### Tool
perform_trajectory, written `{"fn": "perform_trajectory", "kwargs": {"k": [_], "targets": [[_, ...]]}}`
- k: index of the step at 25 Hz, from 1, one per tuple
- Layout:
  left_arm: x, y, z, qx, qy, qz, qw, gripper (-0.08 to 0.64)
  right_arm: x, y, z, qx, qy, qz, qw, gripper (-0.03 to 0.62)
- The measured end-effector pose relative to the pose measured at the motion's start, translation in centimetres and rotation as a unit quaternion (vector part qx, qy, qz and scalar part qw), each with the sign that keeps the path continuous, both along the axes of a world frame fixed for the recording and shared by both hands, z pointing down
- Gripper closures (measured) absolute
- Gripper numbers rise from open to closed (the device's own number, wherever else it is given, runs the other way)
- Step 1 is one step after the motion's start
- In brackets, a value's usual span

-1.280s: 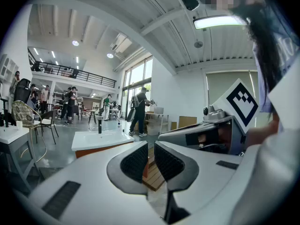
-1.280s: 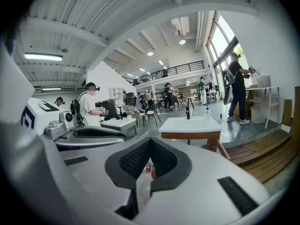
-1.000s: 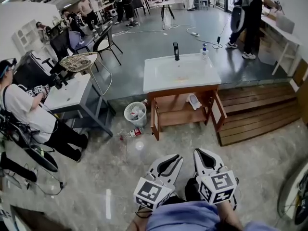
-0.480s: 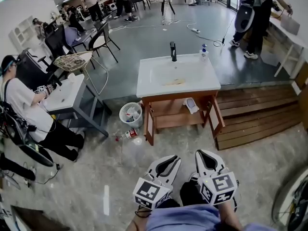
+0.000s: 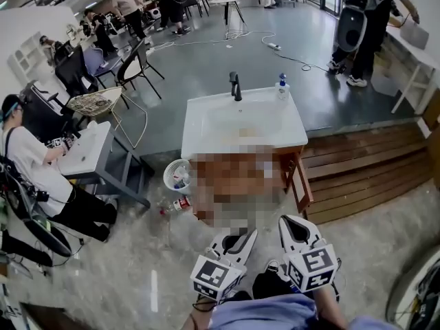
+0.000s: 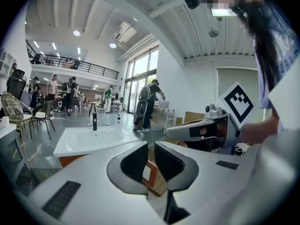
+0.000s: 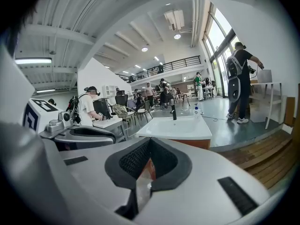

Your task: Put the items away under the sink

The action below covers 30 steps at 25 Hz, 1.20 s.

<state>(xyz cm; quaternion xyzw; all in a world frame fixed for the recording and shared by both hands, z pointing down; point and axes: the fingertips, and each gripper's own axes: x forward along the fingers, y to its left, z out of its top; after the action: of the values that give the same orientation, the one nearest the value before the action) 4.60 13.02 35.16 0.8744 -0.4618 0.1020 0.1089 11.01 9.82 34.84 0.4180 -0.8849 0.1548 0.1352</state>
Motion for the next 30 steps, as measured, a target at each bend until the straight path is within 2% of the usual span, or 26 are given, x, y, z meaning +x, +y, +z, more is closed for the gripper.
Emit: {"fn": "perform_trajectory", "kwargs": {"k": [9, 17, 23, 30], "targets": [[2.3, -4.5, 0.1, 0.01, -0.016, -0.022, 0.9996, 0.522, 2.4, -4.5, 0.6, 0.006, -0.002, -0.021, 1.0, 0.577], [4.3, -6.3, -0.1, 0.007, -0.025, -0.019, 0.9995, 0.522, 4.0, -6.0, 0.8, 0.0, -0.014, -0.021, 1.0, 0.577], [4.1, -7.4, 1.1, -0.008, -0.036, -0.018, 0.9991, 0.522, 4.0, -7.2, 2.0, -0.01, -0.019, -0.021, 1.0, 0.577], [2.8, -12.8, 1.1, 0.003, -0.03, -0.016, 0.9994, 0.522, 4.4, -11.4, 1.9, -0.004, -0.017, -0.001, 1.0, 0.577]]}}
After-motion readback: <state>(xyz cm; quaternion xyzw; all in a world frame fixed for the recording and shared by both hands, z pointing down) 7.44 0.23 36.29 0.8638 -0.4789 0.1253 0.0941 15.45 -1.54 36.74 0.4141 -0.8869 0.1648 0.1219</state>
